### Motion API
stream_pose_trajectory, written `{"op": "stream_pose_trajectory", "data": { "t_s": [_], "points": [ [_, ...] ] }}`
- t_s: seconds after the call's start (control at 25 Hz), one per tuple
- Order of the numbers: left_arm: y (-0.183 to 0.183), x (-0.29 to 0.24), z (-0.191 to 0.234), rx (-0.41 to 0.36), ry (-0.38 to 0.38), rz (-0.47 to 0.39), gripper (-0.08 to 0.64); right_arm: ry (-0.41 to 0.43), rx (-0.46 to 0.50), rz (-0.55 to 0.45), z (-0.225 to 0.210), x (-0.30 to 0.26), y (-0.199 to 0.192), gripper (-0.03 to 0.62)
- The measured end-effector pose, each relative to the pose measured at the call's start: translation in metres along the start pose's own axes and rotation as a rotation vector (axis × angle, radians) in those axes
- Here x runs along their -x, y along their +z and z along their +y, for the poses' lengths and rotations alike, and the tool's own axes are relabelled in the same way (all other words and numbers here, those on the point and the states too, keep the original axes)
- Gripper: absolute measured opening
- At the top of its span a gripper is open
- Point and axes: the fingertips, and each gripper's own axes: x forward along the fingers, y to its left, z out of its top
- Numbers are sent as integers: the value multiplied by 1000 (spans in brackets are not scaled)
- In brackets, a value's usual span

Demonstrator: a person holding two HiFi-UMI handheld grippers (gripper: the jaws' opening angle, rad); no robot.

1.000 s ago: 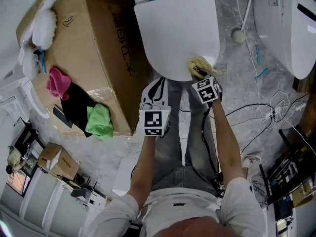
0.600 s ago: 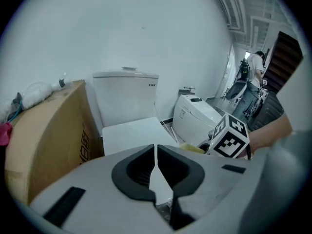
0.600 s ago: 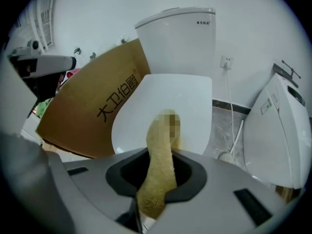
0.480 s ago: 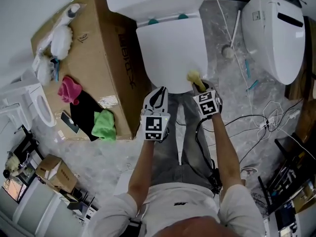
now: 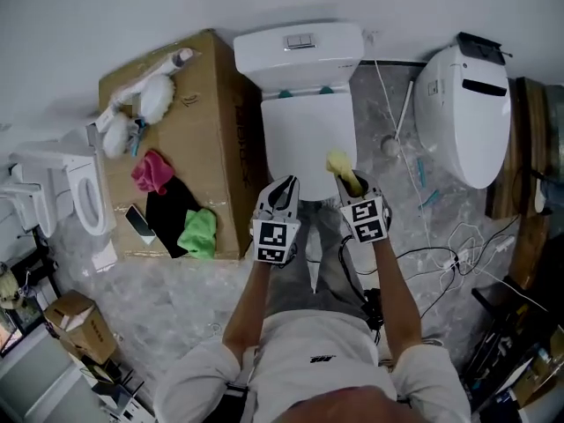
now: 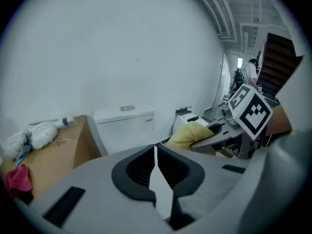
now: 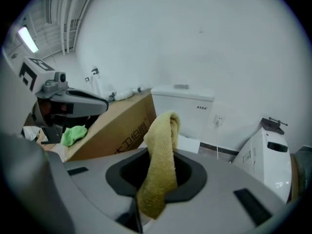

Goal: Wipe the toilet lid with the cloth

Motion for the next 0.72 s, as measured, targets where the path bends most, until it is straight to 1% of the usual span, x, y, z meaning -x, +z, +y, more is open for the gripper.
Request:
{"op": "stream_pose_trajectory", "data": {
  "t_s": [0.12,0.4,0.52,0.72],
  "points": [
    [26,15,-1,-18,6,-40,41,-11,2,-71,1,31,32,101],
    [66,62,-14,-21,5,-98,44,-33,21,-213,14,110,82,101],
    [82,77,-18,-23,17,-122,44,-37,46,-267,15,137,101,100],
    [106,97,-23,-39,48,-160,44,-46,94,-314,16,171,121,101]
  ]
}}
